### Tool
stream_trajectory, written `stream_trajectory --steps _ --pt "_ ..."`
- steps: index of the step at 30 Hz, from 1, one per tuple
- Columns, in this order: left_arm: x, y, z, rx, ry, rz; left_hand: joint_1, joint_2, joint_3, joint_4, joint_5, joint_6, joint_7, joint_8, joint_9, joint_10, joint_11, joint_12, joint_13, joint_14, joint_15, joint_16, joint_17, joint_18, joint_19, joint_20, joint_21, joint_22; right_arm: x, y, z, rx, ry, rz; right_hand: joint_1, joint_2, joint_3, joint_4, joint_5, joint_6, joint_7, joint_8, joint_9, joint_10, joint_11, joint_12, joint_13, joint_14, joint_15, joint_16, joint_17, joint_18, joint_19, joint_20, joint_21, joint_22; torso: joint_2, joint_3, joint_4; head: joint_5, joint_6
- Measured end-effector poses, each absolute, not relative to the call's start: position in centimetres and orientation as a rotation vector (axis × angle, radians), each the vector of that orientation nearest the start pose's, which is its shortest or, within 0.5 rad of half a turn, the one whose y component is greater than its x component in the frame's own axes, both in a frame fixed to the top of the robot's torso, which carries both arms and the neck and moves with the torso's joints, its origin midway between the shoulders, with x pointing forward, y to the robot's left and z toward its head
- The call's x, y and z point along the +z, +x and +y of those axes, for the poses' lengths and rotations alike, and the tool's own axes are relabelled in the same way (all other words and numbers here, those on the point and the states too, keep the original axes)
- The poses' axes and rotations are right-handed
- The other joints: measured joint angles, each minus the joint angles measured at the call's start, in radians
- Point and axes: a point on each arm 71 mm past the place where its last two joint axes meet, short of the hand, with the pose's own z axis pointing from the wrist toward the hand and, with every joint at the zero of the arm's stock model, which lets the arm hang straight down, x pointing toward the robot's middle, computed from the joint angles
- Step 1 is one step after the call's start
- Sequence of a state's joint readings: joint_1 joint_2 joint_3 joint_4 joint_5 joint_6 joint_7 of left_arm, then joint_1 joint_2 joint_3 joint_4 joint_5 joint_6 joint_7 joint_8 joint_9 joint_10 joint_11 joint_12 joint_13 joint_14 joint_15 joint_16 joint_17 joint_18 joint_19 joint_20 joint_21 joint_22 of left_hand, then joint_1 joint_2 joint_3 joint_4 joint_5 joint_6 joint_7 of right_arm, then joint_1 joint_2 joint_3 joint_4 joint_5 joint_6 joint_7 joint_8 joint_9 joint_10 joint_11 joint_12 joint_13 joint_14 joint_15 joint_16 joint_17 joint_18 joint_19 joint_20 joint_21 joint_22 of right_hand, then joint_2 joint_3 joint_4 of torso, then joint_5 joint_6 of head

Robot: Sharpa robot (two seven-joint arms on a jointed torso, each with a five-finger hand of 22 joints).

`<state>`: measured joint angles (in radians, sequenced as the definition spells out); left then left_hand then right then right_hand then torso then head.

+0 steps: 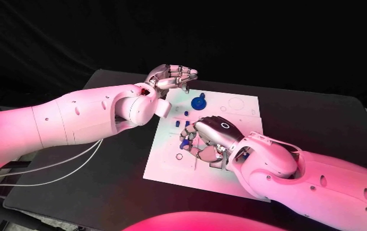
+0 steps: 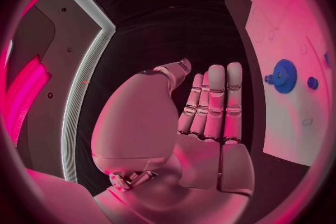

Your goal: Assemble the parts on the task board

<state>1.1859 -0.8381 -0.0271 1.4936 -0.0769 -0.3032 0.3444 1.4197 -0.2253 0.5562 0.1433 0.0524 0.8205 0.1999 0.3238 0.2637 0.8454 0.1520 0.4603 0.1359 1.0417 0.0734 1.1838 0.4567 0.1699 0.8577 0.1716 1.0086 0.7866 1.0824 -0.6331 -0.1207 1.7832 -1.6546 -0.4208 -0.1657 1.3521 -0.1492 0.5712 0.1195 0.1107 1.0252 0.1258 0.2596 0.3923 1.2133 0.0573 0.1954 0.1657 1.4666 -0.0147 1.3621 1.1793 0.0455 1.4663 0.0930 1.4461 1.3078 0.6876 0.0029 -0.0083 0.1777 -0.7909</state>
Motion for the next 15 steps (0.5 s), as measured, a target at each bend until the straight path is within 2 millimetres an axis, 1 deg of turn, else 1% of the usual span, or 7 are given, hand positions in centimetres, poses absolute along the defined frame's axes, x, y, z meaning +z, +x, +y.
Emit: stream_trajectory --steps 3,7,15 --pt "-18.4 49.4 21.4 -1.495 -1.074 1.469 0.000 0.000 0.000 0.000 0.000 0.000 0.000 0.000 0.000 0.000 0.000 0.000 0.000 0.000 0.000 0.000 0.000 0.000 0.000 0.000 0.000 0.000 -22.3 36.3 -3.2 1.052 -0.430 1.600 0.000 0.000 0.000 0.000 0.000 0.001 0.000 0.000 0.000 0.000 0.000 0.000 0.000 0.000 0.000 0.000 0.000 0.000 0.000 0.000 0.000 0.000 0.000 0.0001 -0.0001 0.004 -0.002" --pt "-18.4 49.5 21.3 -1.496 -1.073 1.469 0.000 0.000 0.000 0.000 0.000 0.000 0.000 0.000 0.000 0.000 0.000 0.000 0.000 0.000 0.000 0.000 0.000 0.000 0.000 0.000 0.000 0.000 -23.2 36.4 -2.8 1.053 -0.425 1.616 0.000 0.000 0.000 0.000 0.004 0.001 0.001 0.000 0.000 0.000 0.000 0.000 0.000 0.000 0.000 0.000 -0.002 0.000 0.000 0.000 0.000 0.000 0.000 0.0012 0.0000 0.006 -0.003" --pt "-18.5 49.5 21.3 -1.496 -1.073 1.469 0.000 0.000 0.000 0.000 0.000 0.000 0.000 0.000 0.000 0.000 0.000 0.000 0.000 0.000 0.000 0.000 0.000 0.000 0.000 0.000 0.000 0.000 -24.6 36.6 -2.7 1.047 -0.420 1.645 0.000 0.000 0.003 -0.003 0.004 0.001 0.000 0.000 0.000 0.000 0.000 0.000 0.000 0.000 0.000 0.000 -0.002 0.000 0.000 0.000 0.000 0.000 0.001 0.0012 0.0007 0.012 -0.006"
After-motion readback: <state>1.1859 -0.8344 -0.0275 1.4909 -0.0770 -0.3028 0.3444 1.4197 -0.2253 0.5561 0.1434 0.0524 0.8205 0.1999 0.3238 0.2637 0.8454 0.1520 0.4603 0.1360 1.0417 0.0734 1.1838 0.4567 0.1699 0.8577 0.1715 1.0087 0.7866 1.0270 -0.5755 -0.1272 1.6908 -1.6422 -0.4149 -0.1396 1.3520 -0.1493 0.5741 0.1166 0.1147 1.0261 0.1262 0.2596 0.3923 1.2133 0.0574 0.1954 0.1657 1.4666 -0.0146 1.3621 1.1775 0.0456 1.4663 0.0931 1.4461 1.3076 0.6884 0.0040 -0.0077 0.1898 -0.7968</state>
